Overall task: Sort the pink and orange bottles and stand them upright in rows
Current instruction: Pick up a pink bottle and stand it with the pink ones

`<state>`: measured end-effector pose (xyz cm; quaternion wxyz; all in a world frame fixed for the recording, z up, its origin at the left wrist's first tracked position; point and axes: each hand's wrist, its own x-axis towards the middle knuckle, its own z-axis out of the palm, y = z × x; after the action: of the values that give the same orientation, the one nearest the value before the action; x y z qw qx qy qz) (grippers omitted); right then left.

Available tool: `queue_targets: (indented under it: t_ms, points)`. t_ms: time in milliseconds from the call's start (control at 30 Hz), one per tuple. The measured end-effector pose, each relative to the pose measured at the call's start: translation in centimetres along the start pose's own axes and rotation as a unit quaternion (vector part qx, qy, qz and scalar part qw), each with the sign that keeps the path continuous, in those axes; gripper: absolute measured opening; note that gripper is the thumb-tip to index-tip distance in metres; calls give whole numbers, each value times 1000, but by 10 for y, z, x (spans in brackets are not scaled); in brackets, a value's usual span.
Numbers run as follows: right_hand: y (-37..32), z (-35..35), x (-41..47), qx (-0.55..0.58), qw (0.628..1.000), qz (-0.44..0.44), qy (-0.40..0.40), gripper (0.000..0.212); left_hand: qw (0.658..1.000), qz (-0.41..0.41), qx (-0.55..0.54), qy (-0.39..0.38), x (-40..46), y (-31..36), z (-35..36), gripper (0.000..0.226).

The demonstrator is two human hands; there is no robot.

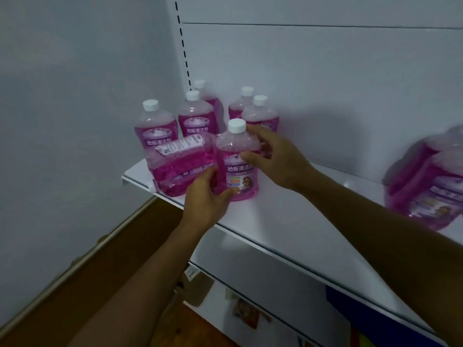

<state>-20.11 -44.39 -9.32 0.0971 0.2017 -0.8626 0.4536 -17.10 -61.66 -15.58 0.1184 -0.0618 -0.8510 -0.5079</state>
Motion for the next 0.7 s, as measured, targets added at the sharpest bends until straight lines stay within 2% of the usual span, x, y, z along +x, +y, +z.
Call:
queue_targets:
  t_ms: [200, 400, 700]
  points:
    - [6, -37, -20, -61, 994, 38, 79, 48, 994, 14, -42, -100, 18, 11, 32, 38]
    - [15, -88, -42, -154, 971, 108, 146, 49, 973, 93, -77, -195, 33, 40, 75, 33]
    - [30, -159, -47, -275, 935, 183, 128, 46, 956, 121, -78, -254, 66, 79, 145, 46]
